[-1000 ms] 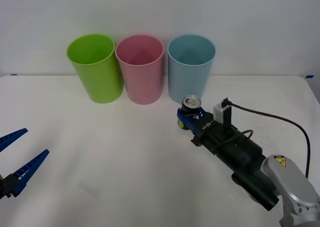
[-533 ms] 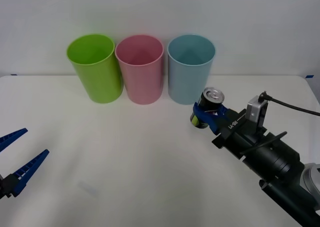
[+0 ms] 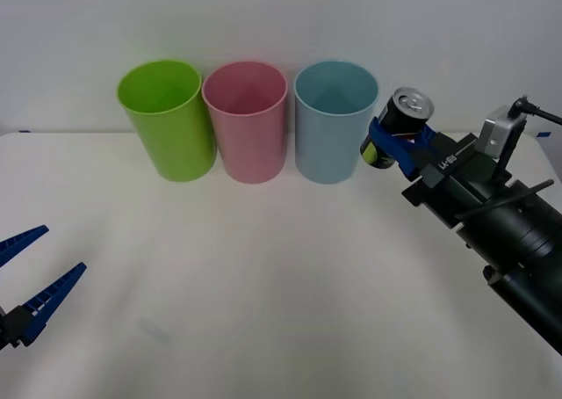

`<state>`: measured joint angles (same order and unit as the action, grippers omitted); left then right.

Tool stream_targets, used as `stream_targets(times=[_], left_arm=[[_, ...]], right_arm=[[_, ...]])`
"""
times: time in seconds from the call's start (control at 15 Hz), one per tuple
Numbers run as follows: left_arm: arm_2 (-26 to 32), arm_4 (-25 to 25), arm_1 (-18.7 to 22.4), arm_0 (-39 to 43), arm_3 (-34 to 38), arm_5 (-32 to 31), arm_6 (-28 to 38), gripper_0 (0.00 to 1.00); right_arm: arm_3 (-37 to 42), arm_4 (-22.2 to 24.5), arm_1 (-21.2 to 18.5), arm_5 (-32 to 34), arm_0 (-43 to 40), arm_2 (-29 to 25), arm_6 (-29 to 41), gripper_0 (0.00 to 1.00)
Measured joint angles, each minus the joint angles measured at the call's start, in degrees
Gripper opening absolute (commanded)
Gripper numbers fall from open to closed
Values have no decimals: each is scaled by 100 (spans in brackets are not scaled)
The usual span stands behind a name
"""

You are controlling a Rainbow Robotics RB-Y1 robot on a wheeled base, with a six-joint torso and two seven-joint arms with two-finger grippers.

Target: Grasp the object on the table and drop it into the matching bin: aluminum can to the light blue bin, PET bottle to the pink bin.

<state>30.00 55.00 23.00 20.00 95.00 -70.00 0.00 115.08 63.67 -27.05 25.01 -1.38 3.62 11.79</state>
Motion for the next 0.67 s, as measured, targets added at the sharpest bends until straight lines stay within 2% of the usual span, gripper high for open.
stream_targets(times=[0.33, 0.67], left_arm=[[0, 0, 0, 0, 0, 0, 0, 100], [0, 0, 0, 0, 0, 0, 0, 100]], right_arm=[[-906, 114, -34, -66, 1070, -10, 196, 0], [-2265, 721, 409, -64, 2191, -177, 354, 0]])
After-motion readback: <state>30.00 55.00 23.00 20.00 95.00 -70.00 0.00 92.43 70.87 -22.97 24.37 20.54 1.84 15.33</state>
